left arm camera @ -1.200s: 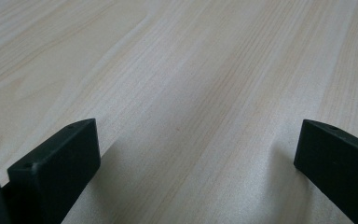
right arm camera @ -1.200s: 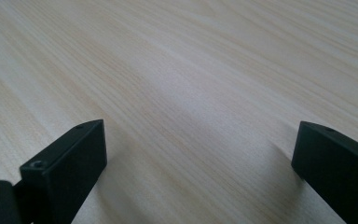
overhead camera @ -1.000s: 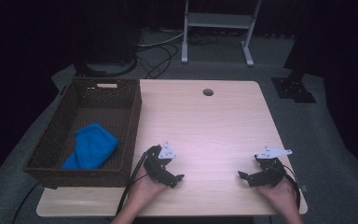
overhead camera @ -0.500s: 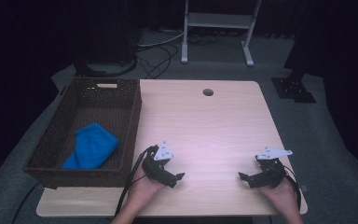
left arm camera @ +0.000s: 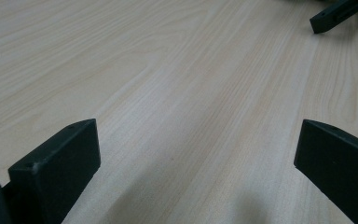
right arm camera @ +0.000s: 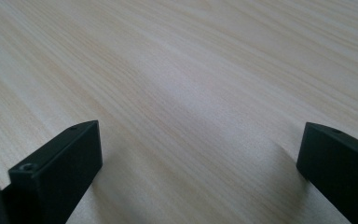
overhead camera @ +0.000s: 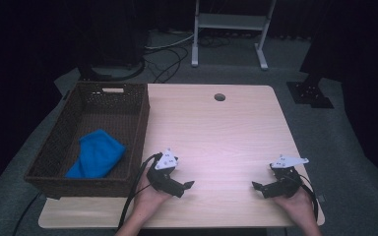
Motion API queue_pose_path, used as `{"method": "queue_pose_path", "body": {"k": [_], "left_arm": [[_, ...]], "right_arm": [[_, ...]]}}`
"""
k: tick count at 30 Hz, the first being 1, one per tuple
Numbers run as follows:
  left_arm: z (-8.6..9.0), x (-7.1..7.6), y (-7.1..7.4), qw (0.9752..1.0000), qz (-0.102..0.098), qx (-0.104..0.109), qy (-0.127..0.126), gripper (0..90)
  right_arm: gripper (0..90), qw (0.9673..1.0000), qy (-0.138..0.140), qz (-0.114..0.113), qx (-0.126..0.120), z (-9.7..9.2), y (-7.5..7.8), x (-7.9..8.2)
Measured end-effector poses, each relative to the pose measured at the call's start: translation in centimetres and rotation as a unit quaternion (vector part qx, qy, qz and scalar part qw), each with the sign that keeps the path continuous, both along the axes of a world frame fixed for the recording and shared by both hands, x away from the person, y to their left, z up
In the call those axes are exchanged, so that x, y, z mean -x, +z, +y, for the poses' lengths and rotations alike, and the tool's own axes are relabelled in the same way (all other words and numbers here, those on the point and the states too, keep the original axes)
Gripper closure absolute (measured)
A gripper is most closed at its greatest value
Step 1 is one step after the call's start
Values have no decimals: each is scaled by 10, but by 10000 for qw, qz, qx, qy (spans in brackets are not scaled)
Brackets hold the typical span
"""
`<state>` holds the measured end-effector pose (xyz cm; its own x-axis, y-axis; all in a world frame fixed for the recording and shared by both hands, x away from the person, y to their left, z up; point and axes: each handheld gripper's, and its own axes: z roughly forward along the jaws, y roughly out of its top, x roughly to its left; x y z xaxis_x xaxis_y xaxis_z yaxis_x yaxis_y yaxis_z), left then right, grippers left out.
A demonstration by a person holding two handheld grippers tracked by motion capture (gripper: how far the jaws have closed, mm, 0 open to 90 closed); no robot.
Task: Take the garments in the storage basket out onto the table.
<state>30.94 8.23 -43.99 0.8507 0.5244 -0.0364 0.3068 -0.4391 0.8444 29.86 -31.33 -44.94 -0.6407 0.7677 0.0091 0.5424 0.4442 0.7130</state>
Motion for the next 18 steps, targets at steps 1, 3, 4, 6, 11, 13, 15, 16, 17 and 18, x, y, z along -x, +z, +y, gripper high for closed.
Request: {"method": "queue_pose_path", "body": {"k": [1, 3, 4, 6, 11, 13, 15, 16, 17, 18], "left_arm": [[0, 0, 0, 10000, -10, 26, -1, 0], [2, 0, 0, 10000, -28, 79, -12, 0], [2, 1, 0, 9999, -27, 122, -6, 0], [4, 1, 1, 9998, -40, 191, -4, 0], [9, 3, 1, 9992, -120, 370, 62, 0], [10, 3, 1, 9990, -142, 430, 70, 0], [11, 4, 1, 9987, -177, 482, 74, 0], [12, 4, 1, 9984, -200, 517, 79, 0], [12, 5, 1, 9981, -221, 559, 101, 0], [13, 5, 1, 9981, -240, 564, 97, 0]], "right_arm": [[0, 10000, -6, 2, -3, 0, 0, -1], [0, 10000, -17, 4, -1, 0, 0, -1], [0, 10000, -18, 4, 2, 0, 0, -1], [0, 10000, -12, 6, 2, 0, 0, -1], [0, 10000, -22, 3, 11, 0, 0, -2], [0, 10000, -37, 0, 12, 0, 0, -2], [0, 10000, -37, 0, 9, 0, 0, -2], [0, 10000, -37, -1, 10, 0, 0, -2], [0, 10000, -38, 0, 9, 0, 0, -2], [0, 10000, -37, -2, 10, 0, 0, -2]]}}
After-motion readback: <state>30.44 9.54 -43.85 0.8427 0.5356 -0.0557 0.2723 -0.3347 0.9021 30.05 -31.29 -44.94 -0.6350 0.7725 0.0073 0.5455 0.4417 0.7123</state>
